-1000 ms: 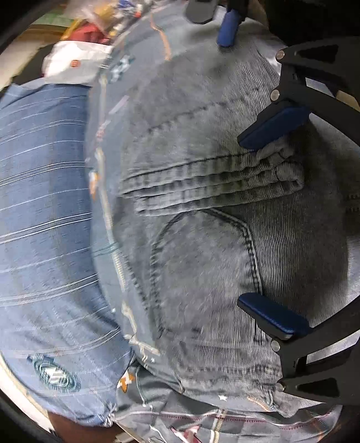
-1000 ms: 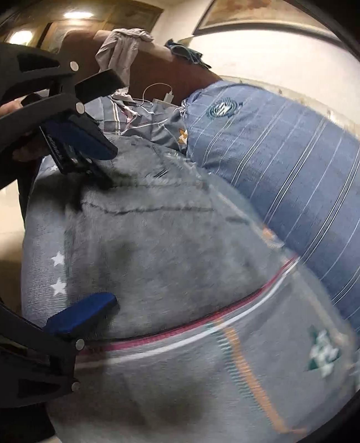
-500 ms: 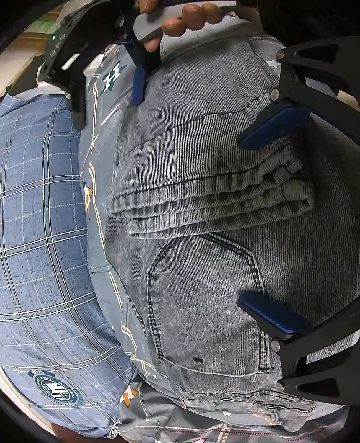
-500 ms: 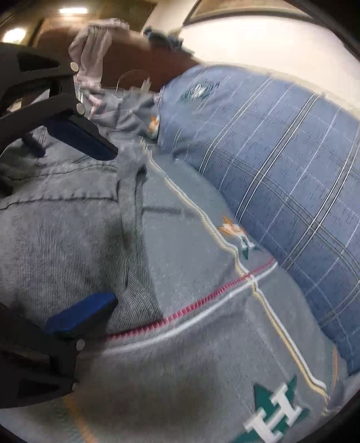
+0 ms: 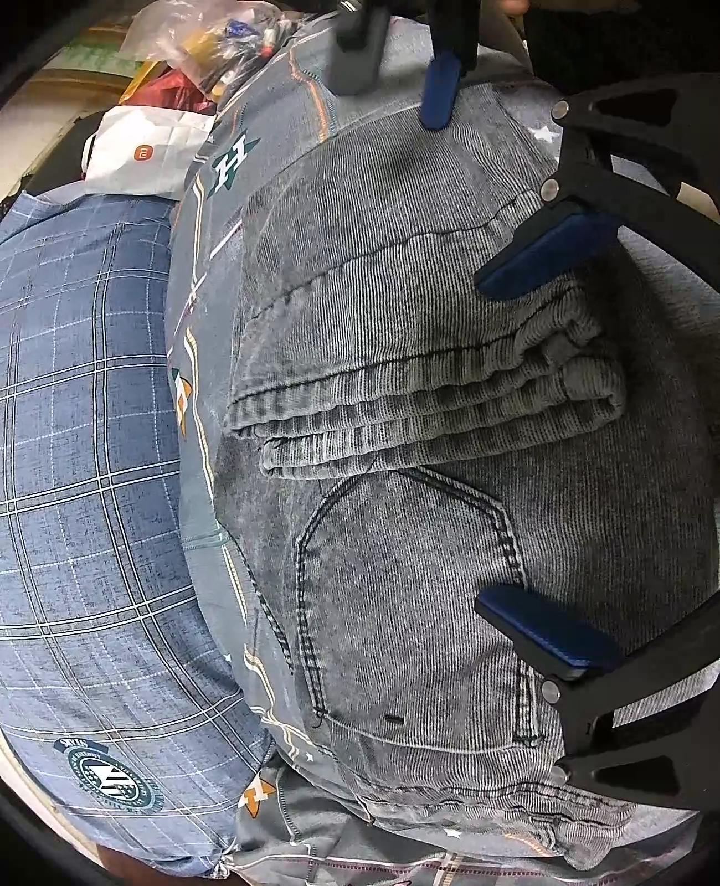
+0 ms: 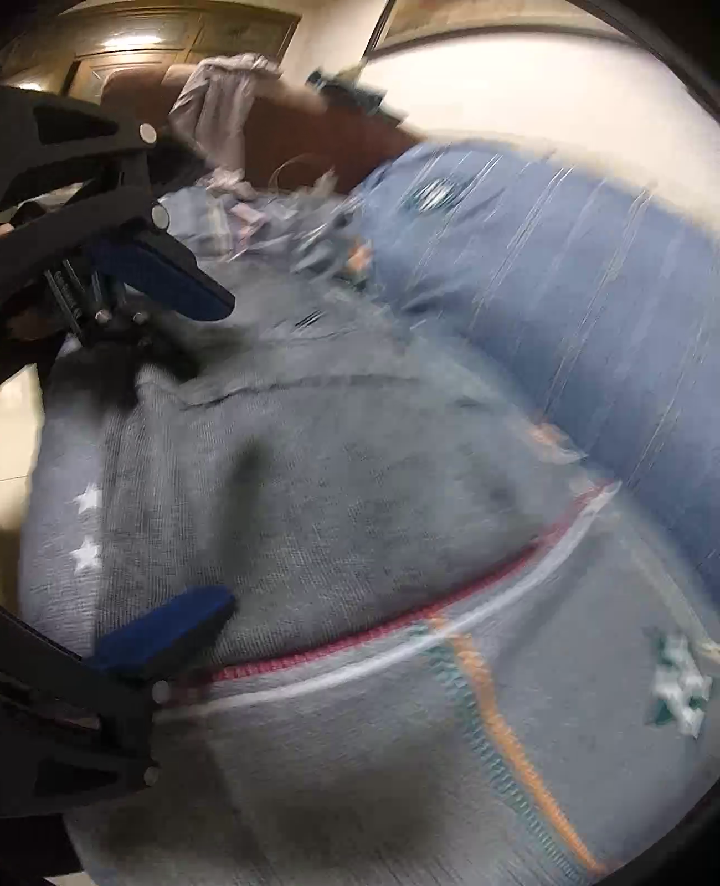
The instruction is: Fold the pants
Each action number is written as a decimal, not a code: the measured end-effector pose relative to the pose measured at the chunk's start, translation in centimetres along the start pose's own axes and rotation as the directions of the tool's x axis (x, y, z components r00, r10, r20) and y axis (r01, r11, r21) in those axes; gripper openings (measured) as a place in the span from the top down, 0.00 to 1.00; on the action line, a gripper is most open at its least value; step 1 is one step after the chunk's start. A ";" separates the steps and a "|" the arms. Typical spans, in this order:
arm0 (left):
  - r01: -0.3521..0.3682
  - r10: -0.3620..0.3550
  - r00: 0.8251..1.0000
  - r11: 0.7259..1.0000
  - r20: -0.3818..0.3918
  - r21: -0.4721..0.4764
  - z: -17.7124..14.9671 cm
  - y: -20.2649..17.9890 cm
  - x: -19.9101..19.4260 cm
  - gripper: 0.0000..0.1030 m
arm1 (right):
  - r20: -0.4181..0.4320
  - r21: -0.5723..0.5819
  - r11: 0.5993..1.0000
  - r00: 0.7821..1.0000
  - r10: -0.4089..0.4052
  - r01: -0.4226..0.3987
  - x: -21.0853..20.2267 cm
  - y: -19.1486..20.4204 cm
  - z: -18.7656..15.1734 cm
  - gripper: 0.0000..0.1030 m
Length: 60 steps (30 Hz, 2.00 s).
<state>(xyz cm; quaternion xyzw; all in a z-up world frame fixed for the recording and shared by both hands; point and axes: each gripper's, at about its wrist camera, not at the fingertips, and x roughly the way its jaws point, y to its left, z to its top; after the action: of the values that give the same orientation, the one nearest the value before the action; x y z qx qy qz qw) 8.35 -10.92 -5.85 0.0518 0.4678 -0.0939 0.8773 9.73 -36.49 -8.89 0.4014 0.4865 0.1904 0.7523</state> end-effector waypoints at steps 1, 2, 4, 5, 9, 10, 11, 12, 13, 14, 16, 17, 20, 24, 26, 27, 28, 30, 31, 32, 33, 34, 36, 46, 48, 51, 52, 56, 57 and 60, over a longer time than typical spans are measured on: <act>0.012 -0.011 1.000 1.000 0.011 -0.014 0.1 0.3 -0.5 0.00 | 0.023 -0.020 1.000 1.000 0.020 -0.020 -1.0 0.9 0.1 0.04; 0.025 -0.024 0.999 0.999 0.029 -0.037 0.3 0.6 -1.2 0.00 | 0.039 -0.052 0.998 0.999 0.025 -0.023 -1.8 1.8 0.1 0.04; 0.047 -0.044 0.997 0.997 0.062 -0.056 0.7 1.0 -2.4 0.00 | 0.082 -0.100 0.995 0.997 0.006 0.002 -3.8 3.1 0.1 0.04; 0.048 -0.042 0.995 0.997 0.087 -0.067 0.9 1.3 -3.2 0.00 | 0.102 -0.101 0.995 0.995 0.023 -0.013 -4.8 3.3 0.0 0.04; 0.052 -0.041 0.992 0.994 0.123 -0.091 1.6 2.0 -4.9 0.00 | 0.131 -0.043 0.999 0.991 0.022 -0.016 -6.4 1.4 -0.4 0.04; 0.049 -0.037 0.991 0.994 0.125 -0.093 1.7 2.2 -5.0 0.00 | 0.130 -0.021 1.000 0.991 0.025 -0.022 -6.4 0.5 -0.6 0.05; 0.043 -0.032 0.992 0.995 0.123 -0.093 1.8 2.3 -5.0 0.00 | 0.128 -0.003 1.000 0.991 0.027 -0.027 -6.2 -0.2 -0.7 0.05; 0.037 -0.026 0.993 0.995 0.117 -0.090 1.9 2.3 -4.8 0.00 | 0.126 0.013 0.999 0.991 0.034 -0.036 -6.0 -1.0 -0.7 0.05; 0.030 -0.020 0.994 0.996 0.110 -0.085 1.9 2.3 -4.5 0.00 | 0.123 0.027 0.999 0.992 0.042 -0.046 -5.6 -1.7 -0.7 0.05; 0.020 -0.012 0.995 0.997 0.098 -0.079 1.9 2.2 -4.2 0.00 | 0.116 0.043 0.998 0.992 0.046 -0.052 -5.4 -2.3 -0.5 0.05; 0.013 -0.007 0.997 0.997 0.078 -0.071 1.9 1.9 -3.7 0.00 | 0.110 0.052 0.996 0.991 0.069 -0.075 -4.8 -2.9 0.1 0.05; 0.013 -0.007 0.997 0.997 0.075 -0.072 1.9 1.8 -3.6 0.00 | 0.112 0.042 0.996 0.991 0.078 -0.084 -4.7 -2.7 0.4 0.05; 0.024 -0.017 0.995 0.997 0.094 -0.072 2.1 1.3 -3.7 0.00 | 0.110 -0.001 0.994 0.988 0.110 -0.110 -4.4 -1.7 1.0 0.05; 0.028 -0.026 0.998 0.999 0.051 -0.023 1.8 -0.1 -2.3 0.00 | 0.105 -0.025 0.990 0.984 0.144 -0.142 -2.8 -0.5 2.5 0.05; 0.007 -0.006 0.999 1.000 -0.045 0.026 1.3 -1.0 0.3 0.00 | 0.100 -0.019 0.988 0.983 0.156 -0.155 -1.7 -0.3 3.3 0.05; -0.008 0.013 0.996 0.999 -0.087 0.048 0.9 -1.3 1.3 0.00 | 0.067 -0.015 0.991 0.988 0.137 -0.136 -0.3 -0.5 3.6 0.05; -0.007 0.010 0.999 0.999 -0.052 0.053 0.7 -1.3 0.9 0.00 | 0.022 -0.002 0.996 0.996 0.090 -0.090 0.9 -0.8 3.7 0.05; 0.021 -0.020 0.999 0.999 -0.029 0.036 0.7 -0.8 -0.5 0.00 | 0.014 -0.034 0.998 0.999 0.044 -0.043 1.9 -0.6 3.4 0.05; 0.041 -0.041 0.999 0.999 -0.004 0.022 0.8 -0.2 -1.6 0.00 | 0.027 -0.065 0.997 0.999 0.034 -0.032 1.7 -0.1 3.3 0.05; 0.045 -0.045 0.998 0.999 0.042 0.003 0.8 0.7 -3.1 0.00 | 0.054 -0.084 0.996 0.998 0.028 -0.024 1.3 0.5 3.1 0.05; 0.042 -0.040 0.996 0.999 0.080 -0.020 0.7 1.7 -4.3 0.00 | 0.098 -0.112 0.993 0.994 0.044 -0.032 0.7 1.2 2.8 0.05; 0.047 -0.039 0.992 0.997 0.118 -0.065 0.5 3.4 -5.8 0.00 | 0.124 -0.144 0.989 0.991 0.056 -0.038 0.3 1.9 2.6 0.05; 0.067 -0.041 0.986 0.984 0.159 -0.162 -0.6 6.8 -7.7 0.00 | 0.154 -0.213 0.976 0.985 0.075 -0.041 -0.1 3.1 1.8 0.05; 0.245 -0.161 0.969 0.550 0.186 -0.798 -11.4 22.6 -9.5 0.00 | 0.090 -0.330 0.939 0.987 0.129 -0.093 1.9 5.9 -0.1 0.05; 0.296 -0.232 0.951 0.479 0.206 -0.826 -12.2 23.1 -8.8 0.00 | 0.080 -0.337 0.935 0.986 0.144 -0.109 2.3 6.5 -0.3 0.05; 0.347 -0.288 0.928 0.438 0.236 -0.829 -12.2 23.3 -8.0 0.00 | 0.068 -0.346 0.931 0.987 0.148 -0.116 2.8 7.0 -0.5 0.05; 0.337 -0.292 0.930 0.426 0.225 -0.840 -12.1 23.6 -7.3 0.00 | 0.066 -0.349 0.930 0.987 0.149 -0.117 2.8 7.1 -0.5 0.05; 0.340 -0.297 0.926 0.388 0.234 -0.857 -11.7 24.8 -6.2 0.00 | 0.058 -0.362 0.925 0.987 0.147 -0.116 3.0 7.3 -0.7 0.05; 0.351 -0.296 0.923 0.392 0.245 -0.850 -11.7 25.0 -6.3 0.00 | 0.057 -0.365 0.924 0.988 0.142 -0.111 3.1 7.3 -0.8 0.05; 0.365 -0.287 0.921 0.390 0.265 -0.846 -11.1 25.5 -5.8 0.01 | 0.055 -0.365 0.925 0.989 0.136 -0.107 3.3 7.3 -0.7 0.05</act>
<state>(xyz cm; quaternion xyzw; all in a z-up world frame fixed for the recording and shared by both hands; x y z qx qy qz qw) 1.64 16.68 -7.14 -0.5051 0.4151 -0.0101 0.7566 11.33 -29.50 -5.15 0.2930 0.3870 0.3067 0.8187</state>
